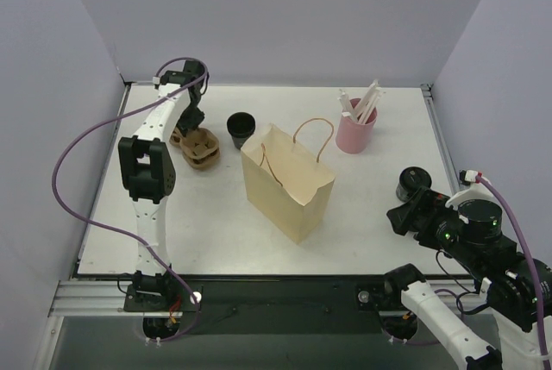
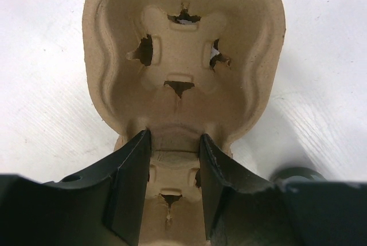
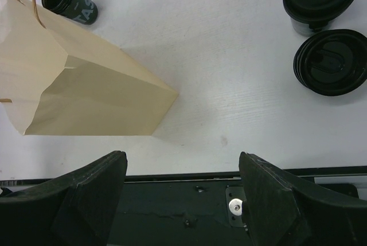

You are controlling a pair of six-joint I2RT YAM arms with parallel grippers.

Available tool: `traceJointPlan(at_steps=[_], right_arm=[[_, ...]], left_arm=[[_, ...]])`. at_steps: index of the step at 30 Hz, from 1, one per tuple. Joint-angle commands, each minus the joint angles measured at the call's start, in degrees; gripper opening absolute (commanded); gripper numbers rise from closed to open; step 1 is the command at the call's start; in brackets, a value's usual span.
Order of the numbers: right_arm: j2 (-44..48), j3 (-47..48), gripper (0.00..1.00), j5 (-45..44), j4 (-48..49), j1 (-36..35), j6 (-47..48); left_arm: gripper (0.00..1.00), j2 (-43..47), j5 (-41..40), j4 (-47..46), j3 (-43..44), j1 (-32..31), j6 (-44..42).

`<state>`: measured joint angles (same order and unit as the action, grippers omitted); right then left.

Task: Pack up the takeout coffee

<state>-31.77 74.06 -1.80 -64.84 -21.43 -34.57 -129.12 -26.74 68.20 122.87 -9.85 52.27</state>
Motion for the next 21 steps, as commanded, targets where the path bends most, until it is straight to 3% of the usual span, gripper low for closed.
traceJointPlan(at_steps=[1, 11, 17, 21], right_arm=[[-0.2, 1.3, 0.81, -1.1, -2.7, -0.2, -0.1], [-4.7, 2.3, 0.81, -2.1, -0.5, -0.2, 7.1], [-11.7, 3.0, 0.80, 5.2, 12.0, -0.3, 15.3], [-16.2, 3.0, 0.80, 7.0, 20.3, -0.2, 15.6]], left_arm=[[0.31, 3.5, -0.1, 3.2, 4.8, 0.5, 0.8], [0.31, 9.8, 5.4, 7.8, 13.4, -1.5, 0.4], [0.30, 17.6, 10.0, 9.0, 15.0, -6.7, 2.0], [0.30, 23.1, 11.9, 9.8, 15.7, -11.3, 3.4]])
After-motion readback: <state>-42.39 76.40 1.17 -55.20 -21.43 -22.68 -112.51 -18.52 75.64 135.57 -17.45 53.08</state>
